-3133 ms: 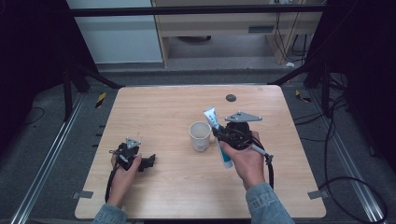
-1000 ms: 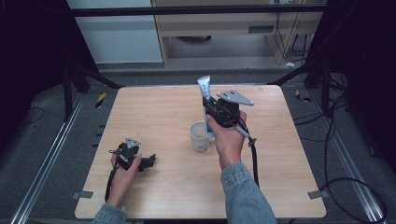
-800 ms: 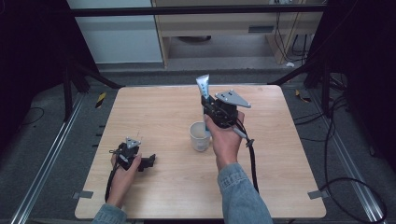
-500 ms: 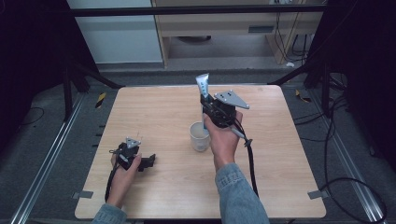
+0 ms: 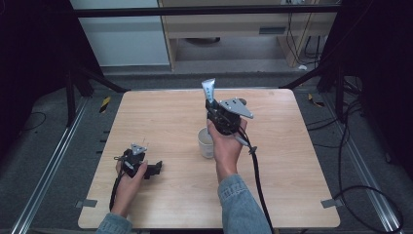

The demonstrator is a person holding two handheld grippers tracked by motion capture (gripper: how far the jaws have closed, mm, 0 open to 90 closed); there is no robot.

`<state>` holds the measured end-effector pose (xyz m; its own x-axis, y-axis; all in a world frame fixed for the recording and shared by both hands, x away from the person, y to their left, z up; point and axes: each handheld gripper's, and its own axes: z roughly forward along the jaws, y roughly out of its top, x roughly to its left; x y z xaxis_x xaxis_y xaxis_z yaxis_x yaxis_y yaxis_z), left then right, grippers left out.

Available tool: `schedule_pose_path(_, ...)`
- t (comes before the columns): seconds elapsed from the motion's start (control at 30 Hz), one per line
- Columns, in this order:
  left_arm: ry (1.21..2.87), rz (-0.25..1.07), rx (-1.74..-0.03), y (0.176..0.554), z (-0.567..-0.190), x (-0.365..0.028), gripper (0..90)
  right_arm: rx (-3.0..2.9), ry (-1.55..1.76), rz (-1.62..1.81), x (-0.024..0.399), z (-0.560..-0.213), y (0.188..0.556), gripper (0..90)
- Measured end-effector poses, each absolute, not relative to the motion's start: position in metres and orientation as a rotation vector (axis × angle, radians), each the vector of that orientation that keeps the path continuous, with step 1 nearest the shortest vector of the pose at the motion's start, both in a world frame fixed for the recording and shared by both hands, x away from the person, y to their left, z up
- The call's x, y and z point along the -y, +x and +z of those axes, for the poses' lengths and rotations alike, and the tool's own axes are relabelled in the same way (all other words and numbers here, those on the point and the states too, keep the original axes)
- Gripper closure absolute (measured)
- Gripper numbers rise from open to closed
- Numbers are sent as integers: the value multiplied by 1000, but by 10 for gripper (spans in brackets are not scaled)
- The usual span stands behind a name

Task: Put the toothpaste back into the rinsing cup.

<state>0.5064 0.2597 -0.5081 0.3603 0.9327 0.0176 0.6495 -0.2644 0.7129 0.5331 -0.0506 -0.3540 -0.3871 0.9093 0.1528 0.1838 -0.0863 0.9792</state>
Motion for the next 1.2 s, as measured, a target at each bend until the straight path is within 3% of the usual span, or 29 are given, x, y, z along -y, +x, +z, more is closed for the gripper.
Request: schedule_pose_path(1.2, 2015, 591, -1366, 507, -508, -260, 0, -1443, 1126, 1572, 45, -371, 533, 775)
